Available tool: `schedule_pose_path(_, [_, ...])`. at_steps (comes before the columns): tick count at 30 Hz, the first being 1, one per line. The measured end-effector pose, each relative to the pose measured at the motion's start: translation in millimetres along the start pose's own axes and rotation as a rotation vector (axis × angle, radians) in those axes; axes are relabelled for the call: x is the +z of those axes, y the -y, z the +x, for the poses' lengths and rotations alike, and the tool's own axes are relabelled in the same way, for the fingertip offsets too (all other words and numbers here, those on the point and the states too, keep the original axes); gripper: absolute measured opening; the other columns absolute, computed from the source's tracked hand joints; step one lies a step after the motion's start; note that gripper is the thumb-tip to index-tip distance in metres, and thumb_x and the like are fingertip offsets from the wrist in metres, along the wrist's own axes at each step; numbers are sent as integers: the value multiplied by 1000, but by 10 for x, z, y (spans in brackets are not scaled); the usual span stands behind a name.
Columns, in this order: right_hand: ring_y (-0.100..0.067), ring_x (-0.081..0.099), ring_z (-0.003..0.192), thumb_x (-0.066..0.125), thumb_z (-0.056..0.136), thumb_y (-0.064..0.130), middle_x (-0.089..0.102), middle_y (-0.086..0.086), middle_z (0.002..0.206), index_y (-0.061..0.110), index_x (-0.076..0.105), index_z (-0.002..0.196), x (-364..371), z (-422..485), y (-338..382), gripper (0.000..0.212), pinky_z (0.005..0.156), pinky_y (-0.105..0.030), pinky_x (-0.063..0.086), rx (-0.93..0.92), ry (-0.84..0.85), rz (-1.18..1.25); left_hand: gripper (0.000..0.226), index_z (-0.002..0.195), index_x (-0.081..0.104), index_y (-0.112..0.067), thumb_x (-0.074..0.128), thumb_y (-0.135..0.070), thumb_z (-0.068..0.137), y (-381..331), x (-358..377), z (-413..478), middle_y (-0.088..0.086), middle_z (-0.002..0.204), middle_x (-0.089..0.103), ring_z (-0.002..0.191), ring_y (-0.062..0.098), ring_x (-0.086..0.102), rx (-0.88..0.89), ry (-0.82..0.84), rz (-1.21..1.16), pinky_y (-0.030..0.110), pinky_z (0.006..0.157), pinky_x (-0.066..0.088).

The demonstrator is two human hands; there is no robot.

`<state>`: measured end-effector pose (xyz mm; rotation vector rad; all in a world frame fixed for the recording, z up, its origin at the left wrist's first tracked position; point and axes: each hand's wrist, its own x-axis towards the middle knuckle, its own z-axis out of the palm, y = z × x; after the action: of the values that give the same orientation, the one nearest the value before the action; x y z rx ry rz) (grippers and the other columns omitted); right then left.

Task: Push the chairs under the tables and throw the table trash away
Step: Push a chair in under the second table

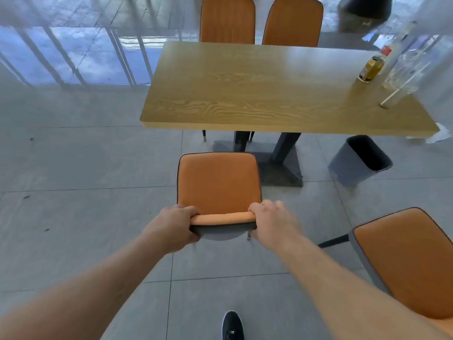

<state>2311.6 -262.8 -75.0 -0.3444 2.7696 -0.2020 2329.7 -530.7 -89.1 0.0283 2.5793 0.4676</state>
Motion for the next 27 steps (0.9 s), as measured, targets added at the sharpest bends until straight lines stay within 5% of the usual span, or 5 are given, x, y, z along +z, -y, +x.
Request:
schedule_pose_path(6, [-21, 50, 85, 75, 90, 49, 52, 4, 93, 29, 54, 106, -161, 413, -34, 33, 66, -39, 54, -102, -48, -29, 39, 119, 61, -50, 78, -48, 84, 66, -321, 351, -14, 106, 53, 101, 16, 52, -39, -43, 58, 34, 88, 50])
schedule_pose_path(9, [-22, 53, 83, 74, 91, 47, 54, 3, 93, 29, 49, 102, -70, 365, 89, 33, 65, -36, 44, -129, -37, -48, 40, 117, 54, -52, 77, -50, 84, 141, -312, 232, -14, 108, 53, 109, 16, 52, -99, -17, 78, 32, 89, 46])
schedule_pose_path(15, [-22, 52, 97, 68, 91, 62, 52, 2, 107, 28, 48, 116, -183, 288, -31, 47, 77, -38, 52, -111, 50, 8, 79, 145, 45, -39, 68, -71, 77, -259, -316, -63, -10, 138, 52, 129, 19, 44, -152, -59, 85, 40, 106, 45])
schedule_pose_path(21, [-29, 44, 130, 56, 92, 70, 50, -5, 140, 23, 37, 150, -445, -347, -411, 77, 113, -48, 40, -132, -76, -97, 89, 155, 36, -36, 63, -75, 80, -989, -335, -509, -6, 163, 36, 147, 21, 33, -31, -202, 112, 46, 121, 33])
schedule_pose_path(27, [-30, 34, 144, 55, 95, 65, 42, -5, 154, 23, 32, 156, -703, -1510, -1113, 78, 119, -47, 33, -37, -124, -95, 90, 156, 36, -32, 65, -76, 83, -2025, -3, -1110, -3, 163, 37, 148, 24, 33, 110, -290, 47, 49, 120, 33])
